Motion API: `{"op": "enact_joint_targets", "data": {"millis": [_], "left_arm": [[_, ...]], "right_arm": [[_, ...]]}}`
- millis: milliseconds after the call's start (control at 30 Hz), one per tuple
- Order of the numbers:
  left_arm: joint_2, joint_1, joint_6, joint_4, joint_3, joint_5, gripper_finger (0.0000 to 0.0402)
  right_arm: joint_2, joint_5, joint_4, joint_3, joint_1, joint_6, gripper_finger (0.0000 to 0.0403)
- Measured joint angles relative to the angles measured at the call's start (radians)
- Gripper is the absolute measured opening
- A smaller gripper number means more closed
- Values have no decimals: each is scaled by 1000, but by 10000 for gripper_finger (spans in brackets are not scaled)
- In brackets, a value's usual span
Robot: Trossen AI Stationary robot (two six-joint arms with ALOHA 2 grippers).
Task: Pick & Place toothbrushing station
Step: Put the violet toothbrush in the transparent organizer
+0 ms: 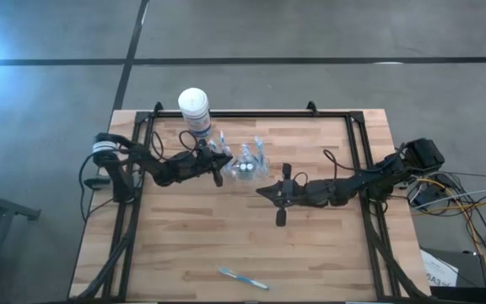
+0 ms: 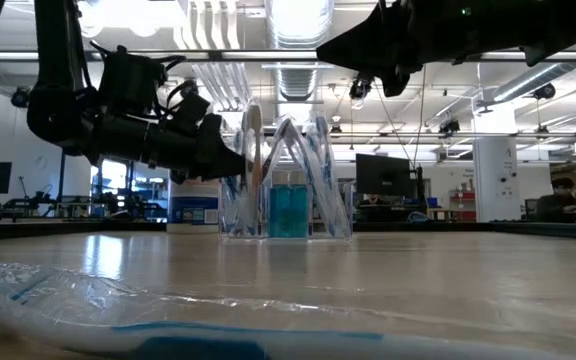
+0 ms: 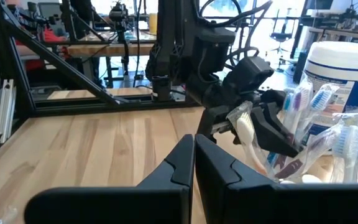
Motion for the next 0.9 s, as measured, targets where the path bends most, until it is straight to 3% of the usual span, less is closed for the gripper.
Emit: {"op": "enact_joint_targets", "data": {"millis": [533,900], "left_arm": [[-9,11,-51,-60,0,18,27],[-110,11,-1,-106,-14,39,139]], "right_arm": [[0,0,0,0,0,3,8],[0,-1,-3,-2,0,3,8]]}}
